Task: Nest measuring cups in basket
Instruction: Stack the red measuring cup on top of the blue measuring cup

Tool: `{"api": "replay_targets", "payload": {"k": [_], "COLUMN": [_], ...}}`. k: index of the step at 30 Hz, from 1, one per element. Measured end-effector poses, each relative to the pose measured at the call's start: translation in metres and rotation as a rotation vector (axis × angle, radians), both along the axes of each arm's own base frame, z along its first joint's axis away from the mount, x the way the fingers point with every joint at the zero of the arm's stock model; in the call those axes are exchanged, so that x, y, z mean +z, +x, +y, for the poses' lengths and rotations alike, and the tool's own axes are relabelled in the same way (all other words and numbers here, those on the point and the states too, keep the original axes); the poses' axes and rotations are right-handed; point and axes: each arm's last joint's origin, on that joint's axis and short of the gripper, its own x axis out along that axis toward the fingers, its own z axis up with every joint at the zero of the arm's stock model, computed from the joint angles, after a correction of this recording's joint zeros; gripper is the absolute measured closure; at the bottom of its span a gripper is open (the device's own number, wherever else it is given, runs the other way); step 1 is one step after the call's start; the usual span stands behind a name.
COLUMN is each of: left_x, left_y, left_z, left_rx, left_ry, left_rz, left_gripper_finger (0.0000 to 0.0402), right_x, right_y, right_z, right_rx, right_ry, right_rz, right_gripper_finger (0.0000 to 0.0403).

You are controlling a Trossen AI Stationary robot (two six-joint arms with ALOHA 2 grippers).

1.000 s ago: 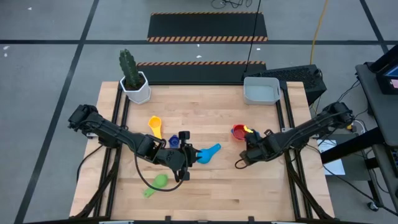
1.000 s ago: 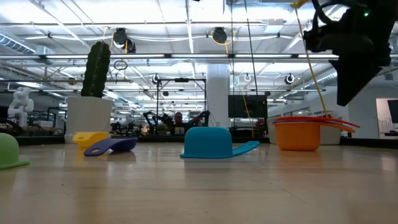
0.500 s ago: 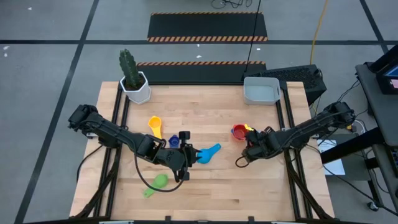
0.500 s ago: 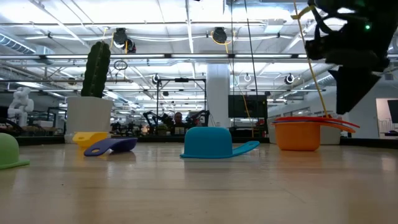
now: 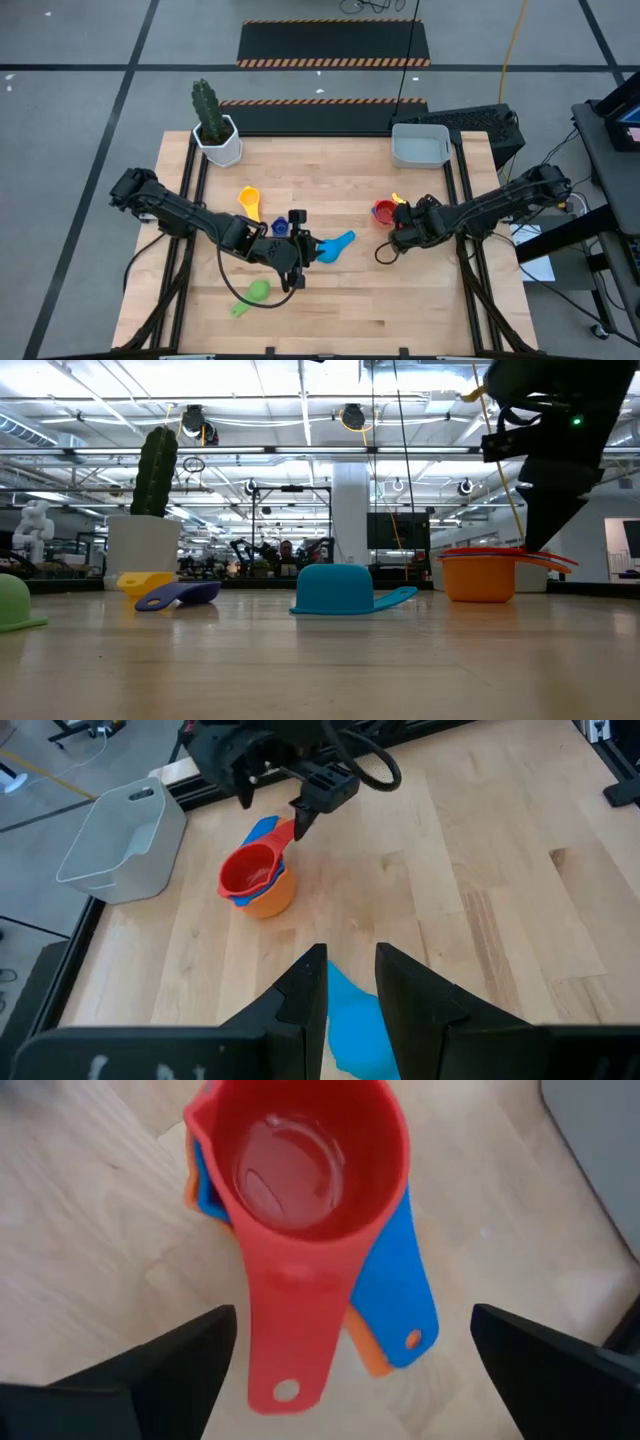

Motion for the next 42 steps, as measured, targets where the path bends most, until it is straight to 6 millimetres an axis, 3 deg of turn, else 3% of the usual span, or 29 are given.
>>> {"api": "replay_targets", "payload": {"k": [6, 14, 20, 28, 42], "left_x": [0.0, -0.001, -0.001, -0.001, -0.001], "left_y": [0.0, 0.0, 0.0, 0.001, 0.001], "left_z": [0.001, 0.001, 0.003, 0.005, 0.005], "left_rx": [0.001, 0.001, 0.004, 0.006, 0.002], "left_ry": [0.003, 0.008, 0.011, 0.017, 0.024], "left_rz": [0.001, 0.013, 0.014, 0.016, 0.017], "left_gripper_finger": [0.0311, 0.0311, 0.0311, 0.0311, 0.0311], "right_x": [-0.007, -0.021, -0.021, -0.021, -0.021], "right_y": [0.008, 0.003, 0.005, 0.007, 0.009], "right_z": [-0.013, -0.032, -0.032, -0.026, -0.027], "right_rx": [0.075, 0.096, 0.123, 0.107, 0.197], "right_ry": [0.102, 0.14, 0.154, 0.332, 0.283], "right_rz": [0.007, 0.06, 0.057, 0.016, 0.028], "right_gripper_finger": [0.0009, 0.0009, 0.0009, 0.0009, 0.0011]}}
